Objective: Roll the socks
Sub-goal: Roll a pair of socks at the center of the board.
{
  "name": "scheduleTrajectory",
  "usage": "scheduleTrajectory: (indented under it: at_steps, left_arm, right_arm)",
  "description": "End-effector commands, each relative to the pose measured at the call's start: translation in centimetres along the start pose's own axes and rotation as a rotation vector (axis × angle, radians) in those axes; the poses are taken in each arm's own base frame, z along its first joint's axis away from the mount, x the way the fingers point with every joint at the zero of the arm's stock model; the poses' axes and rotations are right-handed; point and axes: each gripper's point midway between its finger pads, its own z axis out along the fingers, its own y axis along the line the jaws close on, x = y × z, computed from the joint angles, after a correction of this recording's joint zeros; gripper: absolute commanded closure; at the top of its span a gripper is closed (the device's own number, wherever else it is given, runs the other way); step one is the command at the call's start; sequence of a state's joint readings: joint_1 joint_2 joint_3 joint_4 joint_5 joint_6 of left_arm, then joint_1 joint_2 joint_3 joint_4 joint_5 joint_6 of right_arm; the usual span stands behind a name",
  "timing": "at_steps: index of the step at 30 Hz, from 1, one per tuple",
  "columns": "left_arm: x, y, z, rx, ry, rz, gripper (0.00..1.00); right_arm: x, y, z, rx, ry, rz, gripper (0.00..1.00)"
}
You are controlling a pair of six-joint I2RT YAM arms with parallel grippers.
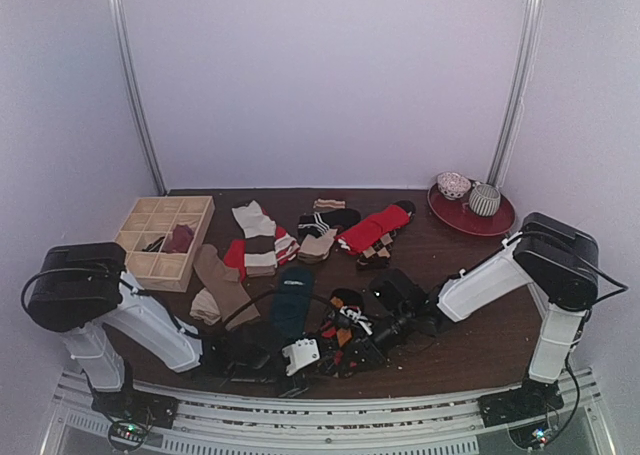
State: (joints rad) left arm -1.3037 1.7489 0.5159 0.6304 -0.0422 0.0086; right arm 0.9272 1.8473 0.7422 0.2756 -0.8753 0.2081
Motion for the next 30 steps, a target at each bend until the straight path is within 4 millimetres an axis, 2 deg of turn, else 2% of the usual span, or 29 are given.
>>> scheduleTrajectory:
  at_steps: [1,3,4,6,8,15,18,21,23,25,27,29,30]
  left_arm:
    - [-0.7,-0.2,0.2,0.01,-0.028,-0.015,0.59]
    - [-0.5,-0.4,0.1,0.017,-0.024,-0.022,0.68]
    - [-0.6,-0.4,0.0,0.019,-0.026,-0.028,0.66]
    - [-0.8,-0.4,-0.1,0.02,-0.03,-0.033,0.47]
    - [-1.3,-0.3,-0.3,0.014,-0.05,-0.034,0.41]
    - [-3.7,0.6,-1.2,-0.024,-0.114,-0.004,0.38]
    - [-3.8,0.7,-1.0,-0.026,-0.114,0.008,0.4]
    - [-2.9,0.3,0.1,-0.002,-0.078,0.003,0.47]
    - [-2.0,-0.2,0.7,0.021,-0.053,-0.011,0.49]
    - [-1.2,-0.5,0.9,0.035,-0.04,-0.027,0.55]
    - [-0.9,-0.6,1.0,0.043,-0.031,-0.037,0.7]
    - [-1.0,-0.6,0.9,0.047,-0.034,-0.043,0.93]
    - [-1.0,-0.5,0.8,0.043,-0.033,-0.049,1.0]
  right_arm:
    - [8.1,-3.3,-0.1,0.123,0.217,0.226,0.85]
    - [8.3,-3.4,-0.1,0.128,0.222,0.231,0.85]
    - [8.4,-3.5,-0.1,0.129,0.225,0.233,0.85]
    - [8.4,-3.6,0.0,0.129,0.226,0.237,0.85]
    - [8.3,-3.6,0.0,0.131,0.227,0.24,0.85]
    - [8.4,-3.9,0.0,0.149,0.239,0.236,0.85]
    - [8.6,-4.0,0.0,0.151,0.244,0.238,0.85]
    - [8.6,-4.0,0.1,0.149,0.244,0.239,0.85]
    - [8.5,-4.0,0.0,0.149,0.243,0.237,0.85]
    - [8.5,-4.0,0.1,0.148,0.243,0.237,0.85]
    - [8.8,-4.1,0.0,0.152,0.248,0.24,0.85]
    - [9.0,-4.1,0.1,0.151,0.252,0.244,0.85]
    - [9.0,-4.1,0.1,0.151,0.251,0.243,0.85]
